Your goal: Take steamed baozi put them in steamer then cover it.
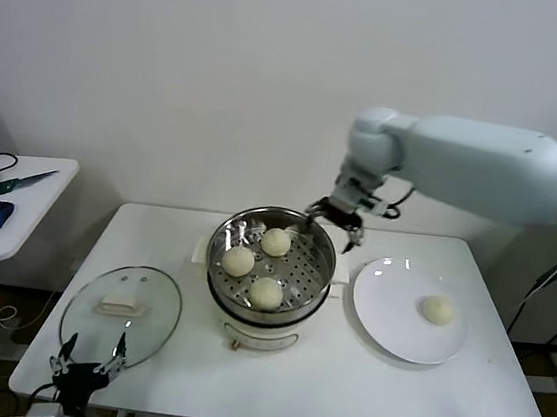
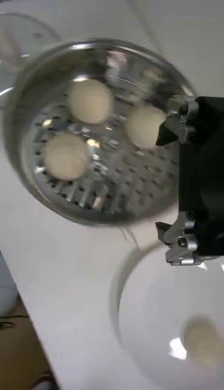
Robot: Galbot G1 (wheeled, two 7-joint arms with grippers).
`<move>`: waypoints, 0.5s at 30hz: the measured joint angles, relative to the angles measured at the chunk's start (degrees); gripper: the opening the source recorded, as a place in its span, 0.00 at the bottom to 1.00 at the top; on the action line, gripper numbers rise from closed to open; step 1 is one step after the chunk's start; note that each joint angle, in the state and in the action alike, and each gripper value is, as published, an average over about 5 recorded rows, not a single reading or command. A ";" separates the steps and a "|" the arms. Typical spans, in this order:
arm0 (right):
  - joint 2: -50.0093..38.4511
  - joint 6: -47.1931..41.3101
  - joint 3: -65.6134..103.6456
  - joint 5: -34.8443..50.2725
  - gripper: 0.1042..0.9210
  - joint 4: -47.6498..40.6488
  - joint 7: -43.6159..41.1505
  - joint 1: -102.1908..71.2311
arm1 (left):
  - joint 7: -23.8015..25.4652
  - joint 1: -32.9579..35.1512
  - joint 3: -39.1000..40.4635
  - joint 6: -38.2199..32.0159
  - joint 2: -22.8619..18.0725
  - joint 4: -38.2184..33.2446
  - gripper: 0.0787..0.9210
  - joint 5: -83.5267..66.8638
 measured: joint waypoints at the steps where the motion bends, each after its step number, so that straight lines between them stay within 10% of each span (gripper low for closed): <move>1: -1.63 -1.06 -0.59 0.86 0.88 -0.61 -0.17 0.13 | 0.02 -0.02 0.09 -0.02 0.00 0.00 0.88 0.02; 15: -16.33 -10.41 10.03 -3.86 0.88 -11.58 0.02 -16.64 | 0.48 -0.25 -0.27 0.20 -0.22 -0.36 0.88 0.38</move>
